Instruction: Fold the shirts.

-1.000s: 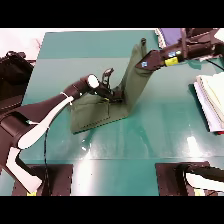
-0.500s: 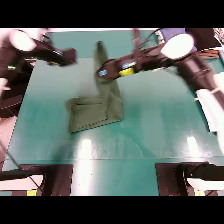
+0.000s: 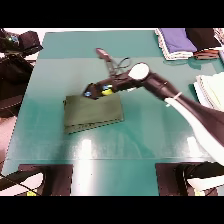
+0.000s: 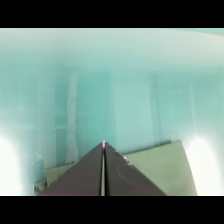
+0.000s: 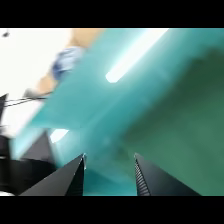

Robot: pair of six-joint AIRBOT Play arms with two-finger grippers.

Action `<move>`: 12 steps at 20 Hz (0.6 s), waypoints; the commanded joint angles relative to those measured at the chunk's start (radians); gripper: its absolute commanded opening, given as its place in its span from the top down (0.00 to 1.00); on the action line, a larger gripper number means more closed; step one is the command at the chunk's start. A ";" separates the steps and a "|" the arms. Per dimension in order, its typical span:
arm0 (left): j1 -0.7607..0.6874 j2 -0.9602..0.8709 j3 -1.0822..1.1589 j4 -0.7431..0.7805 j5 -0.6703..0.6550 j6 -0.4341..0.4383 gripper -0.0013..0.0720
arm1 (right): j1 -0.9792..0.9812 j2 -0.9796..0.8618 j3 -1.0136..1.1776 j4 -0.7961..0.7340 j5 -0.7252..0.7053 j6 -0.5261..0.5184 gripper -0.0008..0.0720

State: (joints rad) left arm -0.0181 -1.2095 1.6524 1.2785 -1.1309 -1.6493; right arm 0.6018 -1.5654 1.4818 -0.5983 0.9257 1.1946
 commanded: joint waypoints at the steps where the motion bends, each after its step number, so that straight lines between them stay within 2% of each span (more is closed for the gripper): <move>1: -0.021 0.005 0.001 -0.002 -0.013 0.035 0.95 | -0.196 0.092 -0.185 -0.203 0.083 0.077 0.43; 2: -0.045 0.000 0.001 -0.002 -0.005 0.035 0.95 | -0.263 0.105 -0.238 -0.244 0.106 0.110 0.23; 3: -0.068 -0.006 0.000 -0.002 0.008 0.035 0.95 | -0.324 0.103 -0.277 -0.233 0.127 0.129 0.20; 6: -0.133 -0.031 -0.002 -0.003 0.043 0.060 0.95 | -0.409 0.051 -0.349 -0.143 0.130 0.133 0.21; 12: -0.188 -0.052 -0.002 -0.011 0.042 0.061 0.95 | -0.293 -0.151 -0.324 0.047 0.072 0.130 0.24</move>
State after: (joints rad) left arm -0.1860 -1.2545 1.6508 1.2743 -1.0943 -1.5925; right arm 0.2687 -1.6367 1.1530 -0.6441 1.0191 1.3224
